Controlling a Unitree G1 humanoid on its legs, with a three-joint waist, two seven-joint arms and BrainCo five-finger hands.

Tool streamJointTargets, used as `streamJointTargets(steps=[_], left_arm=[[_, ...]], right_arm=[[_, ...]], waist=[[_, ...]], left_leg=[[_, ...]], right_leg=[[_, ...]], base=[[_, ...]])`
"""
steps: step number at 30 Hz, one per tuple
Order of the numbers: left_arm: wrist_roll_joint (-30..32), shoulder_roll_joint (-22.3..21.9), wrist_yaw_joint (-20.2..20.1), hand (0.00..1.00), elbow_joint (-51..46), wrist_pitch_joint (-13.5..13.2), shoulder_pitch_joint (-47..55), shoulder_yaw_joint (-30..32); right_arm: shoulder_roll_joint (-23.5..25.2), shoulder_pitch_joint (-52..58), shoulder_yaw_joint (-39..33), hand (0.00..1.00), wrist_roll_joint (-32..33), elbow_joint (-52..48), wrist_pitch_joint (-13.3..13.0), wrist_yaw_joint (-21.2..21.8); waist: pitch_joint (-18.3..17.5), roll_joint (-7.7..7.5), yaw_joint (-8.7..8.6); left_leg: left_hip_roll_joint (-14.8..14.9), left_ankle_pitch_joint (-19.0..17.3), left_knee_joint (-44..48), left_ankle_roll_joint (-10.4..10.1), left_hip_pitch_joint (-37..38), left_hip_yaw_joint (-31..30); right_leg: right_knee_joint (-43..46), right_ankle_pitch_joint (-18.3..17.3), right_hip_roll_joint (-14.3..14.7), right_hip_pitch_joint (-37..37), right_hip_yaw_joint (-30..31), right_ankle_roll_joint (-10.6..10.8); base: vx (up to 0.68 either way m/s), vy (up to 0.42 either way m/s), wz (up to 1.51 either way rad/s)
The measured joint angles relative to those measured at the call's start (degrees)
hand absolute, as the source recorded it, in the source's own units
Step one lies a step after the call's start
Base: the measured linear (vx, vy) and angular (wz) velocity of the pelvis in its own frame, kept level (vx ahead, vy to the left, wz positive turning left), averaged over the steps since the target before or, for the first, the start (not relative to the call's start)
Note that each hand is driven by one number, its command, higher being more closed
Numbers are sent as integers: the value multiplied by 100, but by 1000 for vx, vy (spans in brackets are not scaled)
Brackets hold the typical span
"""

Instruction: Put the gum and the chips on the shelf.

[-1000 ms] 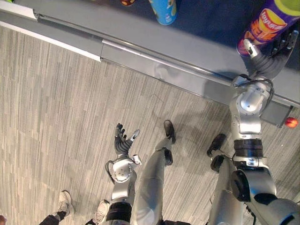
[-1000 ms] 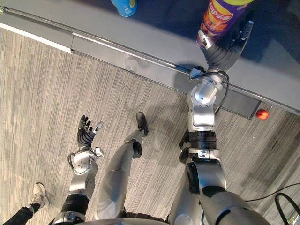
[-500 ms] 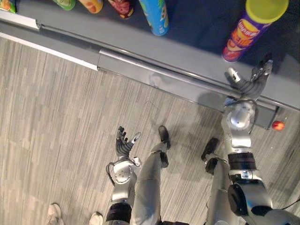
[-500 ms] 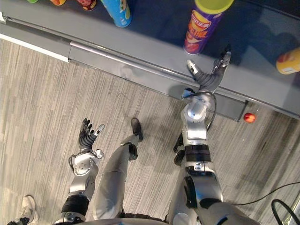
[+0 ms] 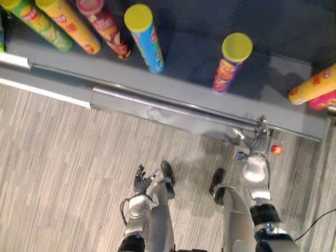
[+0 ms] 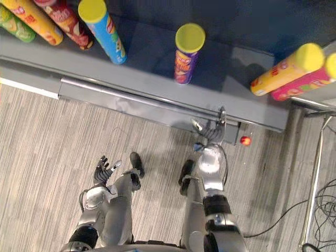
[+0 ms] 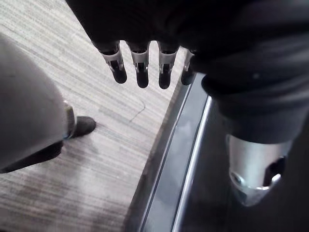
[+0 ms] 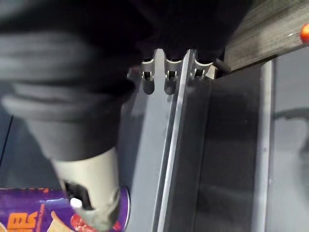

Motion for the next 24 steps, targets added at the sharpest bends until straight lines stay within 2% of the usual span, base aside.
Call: streamJointTargets(steps=[2, 4, 5, 8, 12, 13, 18, 24], left_arm=[[75, 17, -50, 0, 247, 87, 35, 138], [215, 159, -159, 0, 576, 120, 108, 283], [265, 297, -271, 0, 909, 162, 183, 403], [419, 360, -386, 0, 1238, 205, 310, 536], [422, 365, -543, 0, 1462, 240, 605, 796], [418, 363, -602, 0, 1573, 246, 720, 903], [343, 339, -772, 0, 1799, 260, 899, 1216], [183, 176, -814, 0, 2075, 377, 981, 1479]], right_arm=[[36, 403, 157, 0, -6, -6, 0, 230], [40, 948, 326, 0, -25, 108, -9, 615], [4, 1280, 406, 0, -113, 468, -5, 909], [-105, 1784, 285, 0, -108, 1100, -1, 1301], [-214, 2252, 104, 0, -114, 1836, 4, 1714], [-211, 2357, -58, 0, -107, 2243, 11, 1851], [-148, 2389, -779, 0, 17, 3117, 41, 1960], [-88, 2418, -1483, 0, 391, 3870, 303, 1939]], waist=[[-51, -91, -64], [-200, -256, -208], [-538, -392, -309], [-772, -444, -455], [-1140, -413, -493], [-1279, -369, -563], [-1637, -294, -588], [-1871, -176, -586]], left_leg=[[38, -58, -40, -41, 285, 80], [25, -94, -185, -98, 613, 114], [-39, -6, -450, -106, 741, 205], [-183, 142, -918, -103, 1174, 313], [-407, 258, -1488, -106, 1751, 547], [-502, 301, -1727, -103, 2034, 583], [-668, 481, -2351, -138, 2651, 708], [-786, 612, -2788, -160, 3053, 724]], right_leg=[[-126, 0, 70, 256, 82, 2], [-361, 14, 146, 567, 141, 23], [-601, 79, 185, 635, 207, 77], [-1156, 308, 214, 1058, 252, 134], [-1774, 614, 250, 1507, 481, 215], [-1904, 636, 243, 1727, 516, 250], [-2145, 654, 240, 2118, 567, 279], [-2364, 672, 239, 2443, 550, 308]], base=[[81, -6, -25], [105, -1, -20], [132, 2, -18], [146, 27, -9], [135, 61, -30], [90, 40, -12], [64, 37, -7], [32, 15, 1]])
